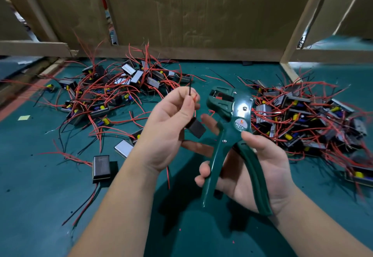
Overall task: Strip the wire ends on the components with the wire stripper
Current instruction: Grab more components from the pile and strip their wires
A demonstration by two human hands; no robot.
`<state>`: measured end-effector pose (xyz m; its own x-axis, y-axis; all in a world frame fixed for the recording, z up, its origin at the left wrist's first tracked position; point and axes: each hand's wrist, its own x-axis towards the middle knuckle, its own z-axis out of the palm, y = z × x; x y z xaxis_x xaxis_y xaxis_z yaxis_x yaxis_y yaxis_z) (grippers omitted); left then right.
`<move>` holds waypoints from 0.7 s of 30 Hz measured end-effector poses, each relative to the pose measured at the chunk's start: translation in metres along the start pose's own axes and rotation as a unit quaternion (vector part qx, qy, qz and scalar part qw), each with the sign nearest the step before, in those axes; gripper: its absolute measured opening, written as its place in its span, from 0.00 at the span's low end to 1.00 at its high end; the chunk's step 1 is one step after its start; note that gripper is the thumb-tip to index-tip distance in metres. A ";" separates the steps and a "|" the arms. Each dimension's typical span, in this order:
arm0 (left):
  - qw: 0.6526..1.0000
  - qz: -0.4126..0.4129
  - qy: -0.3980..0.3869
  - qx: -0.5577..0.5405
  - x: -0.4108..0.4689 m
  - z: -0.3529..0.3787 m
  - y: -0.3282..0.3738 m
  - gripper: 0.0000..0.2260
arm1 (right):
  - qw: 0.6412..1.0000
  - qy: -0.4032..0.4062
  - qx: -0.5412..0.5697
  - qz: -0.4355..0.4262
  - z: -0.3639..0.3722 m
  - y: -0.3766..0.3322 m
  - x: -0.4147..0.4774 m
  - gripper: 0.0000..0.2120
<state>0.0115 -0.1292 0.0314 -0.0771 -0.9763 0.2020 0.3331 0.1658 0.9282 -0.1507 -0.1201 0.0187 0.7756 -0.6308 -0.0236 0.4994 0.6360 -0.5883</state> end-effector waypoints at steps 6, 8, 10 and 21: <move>0.992 0.048 -0.077 0.093 -0.001 -0.004 -0.004 0.08 | 0.996 0.022 -0.076 -0.037 -0.005 -0.012 -0.005 0.36; 0.982 0.048 -0.042 0.180 -0.001 -0.008 -0.002 0.05 | 0.987 0.067 -0.093 -0.109 -0.006 -0.014 -0.004 0.35; 0.955 0.052 0.043 0.288 0.002 -0.016 -0.003 0.10 | 0.956 0.141 -0.129 -0.224 -0.007 -0.021 -0.004 0.23; 0.628 -0.274 0.300 0.664 0.004 -0.065 -0.006 0.18 | 0.948 0.139 -0.159 -0.238 -0.014 -0.026 -0.006 0.20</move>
<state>0.0707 -0.1428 0.0065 0.6631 -0.7471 -0.0457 -0.6959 -0.6379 0.3299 -0.1735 -0.1393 0.0226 0.3383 -0.9335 0.1190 0.5903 0.1120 -0.7994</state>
